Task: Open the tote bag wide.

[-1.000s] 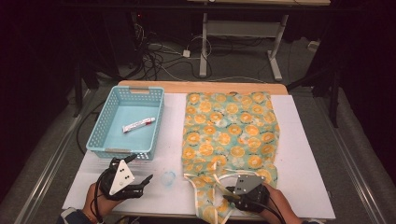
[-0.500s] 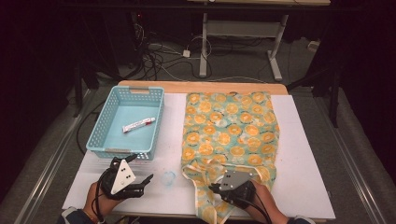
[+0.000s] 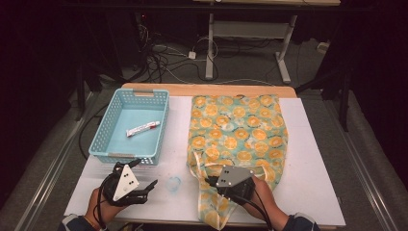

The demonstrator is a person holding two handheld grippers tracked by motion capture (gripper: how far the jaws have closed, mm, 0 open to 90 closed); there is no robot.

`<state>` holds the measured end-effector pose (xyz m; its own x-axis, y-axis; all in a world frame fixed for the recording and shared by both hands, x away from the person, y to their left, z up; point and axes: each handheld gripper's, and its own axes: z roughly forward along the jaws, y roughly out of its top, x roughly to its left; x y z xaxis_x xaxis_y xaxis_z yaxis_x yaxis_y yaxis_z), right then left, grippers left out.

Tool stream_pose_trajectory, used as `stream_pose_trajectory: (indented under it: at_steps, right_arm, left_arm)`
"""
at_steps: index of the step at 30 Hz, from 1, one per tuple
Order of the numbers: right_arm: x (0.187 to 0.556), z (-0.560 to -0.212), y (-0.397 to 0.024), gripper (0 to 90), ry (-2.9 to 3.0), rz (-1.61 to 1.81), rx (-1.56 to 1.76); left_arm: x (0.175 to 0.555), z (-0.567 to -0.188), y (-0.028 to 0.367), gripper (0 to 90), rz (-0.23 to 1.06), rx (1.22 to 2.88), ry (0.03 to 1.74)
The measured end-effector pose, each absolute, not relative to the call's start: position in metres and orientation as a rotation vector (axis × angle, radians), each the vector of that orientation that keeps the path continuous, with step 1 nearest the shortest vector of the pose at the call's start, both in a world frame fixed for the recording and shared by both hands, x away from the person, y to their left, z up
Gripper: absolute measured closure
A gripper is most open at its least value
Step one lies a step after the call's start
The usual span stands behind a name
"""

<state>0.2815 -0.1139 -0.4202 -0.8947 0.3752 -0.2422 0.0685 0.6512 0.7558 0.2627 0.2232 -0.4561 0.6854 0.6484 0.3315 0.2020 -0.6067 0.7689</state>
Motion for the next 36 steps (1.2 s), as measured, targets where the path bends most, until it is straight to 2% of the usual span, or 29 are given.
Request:
stream_pose_trajectory:
  at_steps: [12, 23, 26, 27, 29, 32, 36]
  right_arm:
    - [0.299, -0.411, -0.167, 88.5, 2.381, 1.001, 0.494]
    - [0.33, -0.44, -0.187, 82.6, 2.493, 0.825, 0.607]
    - [0.332, -0.443, -0.188, 78.1, 2.532, 0.832, 0.62]
    - [0.331, -0.441, -0.188, 71.7, 2.557, 0.846, 0.621]
    - [0.331, -0.442, -0.187, 70.7, 2.568, 0.844, 0.619]
    - [0.333, -0.448, -0.184, 63.3, 2.585, 0.754, 0.618]
    - [0.339, -0.455, -0.188, 61.2, 2.629, 0.689, 0.657]
  left_arm:
    - [0.263, -0.457, 0.221, 18.3, 0.774, 2.178, 0.643]
    - [0.263, -0.459, 0.218, 18.3, 0.758, 2.198, 0.637]
    - [0.263, -0.459, 0.218, 18.3, 0.757, 2.198, 0.637]
    - [0.263, -0.459, 0.218, 18.3, 0.756, 2.198, 0.638]
    - [0.263, -0.459, 0.218, 18.3, 0.754, 2.197, 0.638]
    - [0.263, -0.459, 0.218, 18.3, 0.755, 2.2, 0.634]
    - [0.262, -0.459, 0.218, 18.3, 0.752, 2.199, 0.632]
